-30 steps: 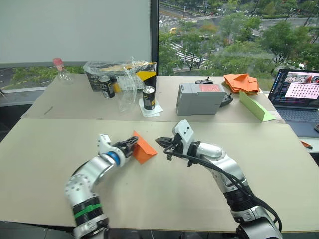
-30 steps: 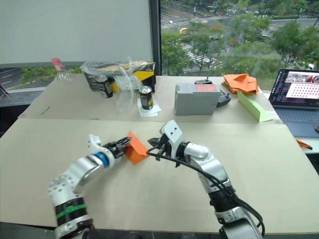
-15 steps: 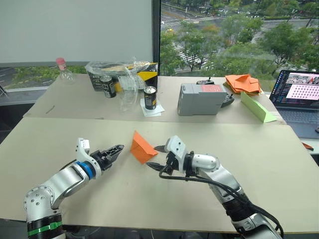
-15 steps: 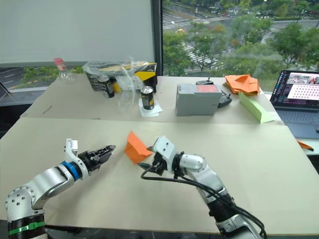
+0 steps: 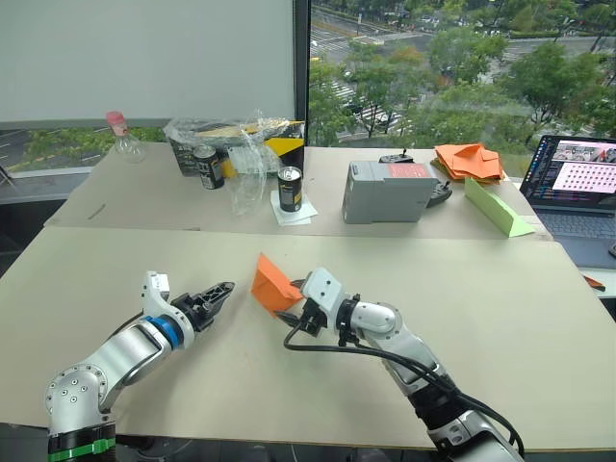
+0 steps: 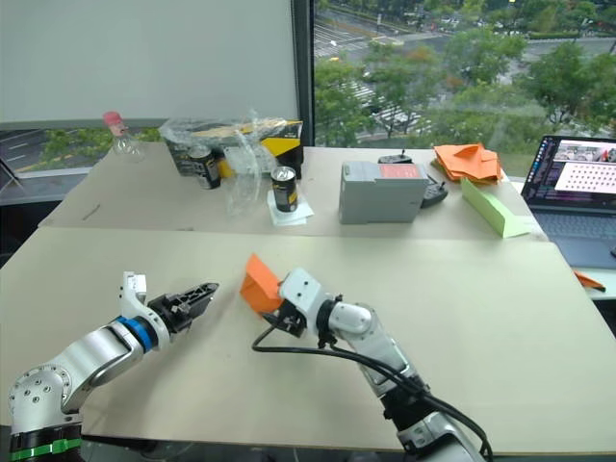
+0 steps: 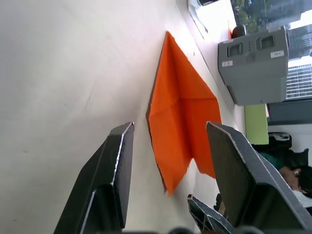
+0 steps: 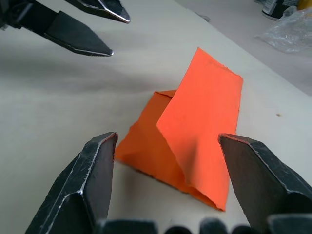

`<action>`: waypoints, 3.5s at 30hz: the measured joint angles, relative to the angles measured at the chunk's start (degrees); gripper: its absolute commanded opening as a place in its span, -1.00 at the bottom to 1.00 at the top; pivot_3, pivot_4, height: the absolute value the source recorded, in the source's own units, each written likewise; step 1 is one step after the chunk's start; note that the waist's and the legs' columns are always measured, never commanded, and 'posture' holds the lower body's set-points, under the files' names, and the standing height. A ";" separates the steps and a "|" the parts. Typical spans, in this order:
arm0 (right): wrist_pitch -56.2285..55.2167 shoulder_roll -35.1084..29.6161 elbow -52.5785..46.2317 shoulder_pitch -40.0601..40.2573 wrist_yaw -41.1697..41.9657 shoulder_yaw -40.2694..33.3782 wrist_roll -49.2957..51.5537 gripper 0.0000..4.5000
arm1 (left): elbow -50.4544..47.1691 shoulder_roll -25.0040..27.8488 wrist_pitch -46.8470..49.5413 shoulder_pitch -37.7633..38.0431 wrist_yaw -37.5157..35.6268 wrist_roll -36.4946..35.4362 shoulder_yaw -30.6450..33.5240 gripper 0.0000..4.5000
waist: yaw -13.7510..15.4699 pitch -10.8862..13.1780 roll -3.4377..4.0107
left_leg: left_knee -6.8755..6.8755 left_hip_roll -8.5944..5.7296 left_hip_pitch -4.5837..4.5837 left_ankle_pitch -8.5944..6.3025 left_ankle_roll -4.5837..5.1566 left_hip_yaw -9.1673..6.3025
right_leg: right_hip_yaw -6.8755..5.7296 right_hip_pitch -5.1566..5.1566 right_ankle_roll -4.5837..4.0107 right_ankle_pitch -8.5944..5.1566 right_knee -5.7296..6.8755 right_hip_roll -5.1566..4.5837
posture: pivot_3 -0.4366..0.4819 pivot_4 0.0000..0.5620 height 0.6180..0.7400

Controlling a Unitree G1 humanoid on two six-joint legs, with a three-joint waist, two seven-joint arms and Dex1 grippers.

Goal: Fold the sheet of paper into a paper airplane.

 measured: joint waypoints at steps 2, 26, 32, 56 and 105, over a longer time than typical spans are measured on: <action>-0.53 0.62 1.81 -0.87 -1.86 0.02 -1.79 0.63 | -0.10 0.05 -0.63 0.17 -0.03 -0.01 -0.33 0.11 | 0.00 0.00 0.00 | 0.00 0.00 0.00 0.00 -0.01 0.00 | 0.00 -0.01 0.00 0.00 0.01 0.00 | -0.05 -0.47 1.00; -5.89 1.20 7.10 -2.24 -5.47 0.58 -8.85 -0.98 | -0.28 0.85 -3.25 1.00 -0.10 -0.84 -2.02 0.11 | -0.11 0.00 0.00 | -0.03 0.01 -0.01 0.01 -0.02 0.01 | 0.01 -0.07 0.00 0.00 0.03 0.00 | -0.05 -0.47 1.00; -7.49 0.76 7.22 -2.50 -5.70 0.87 -10.37 -0.98 | -0.28 0.88 -3.39 1.01 -0.12 -0.85 -2.24 0.11 | -0.10 0.00 0.00 | -0.03 0.01 -0.01 0.02 -0.03 0.02 | 0.01 -0.07 0.00 0.00 0.03 0.00 | -0.05 -0.47 1.00; -20.51 -18.56 -2.79 0.53 21.62 -4.64 5.66 -0.98 | -0.70 1.90 -3.38 1.87 -2.19 -1.30 -2.86 0.11 | 0.09 0.00 0.00 | -0.03 0.02 0.01 -0.09 0.16 0.04 | 0.02 0.06 0.00 0.00 -0.10 0.01 | -0.05 -0.47 1.00; -34.40 -17.68 2.88 3.55 15.69 -0.25 -6.78 -1.00 | 1.13 12.87 8.07 -11.13 -46.28 43.45 -23.22 -0.99 | -0.12 0.02 0.01 | -0.04 0.01 0.04 -0.05 0.10 0.04 | -0.03 0.09 0.00 0.00 -0.09 0.03 | -0.05 -0.47 1.00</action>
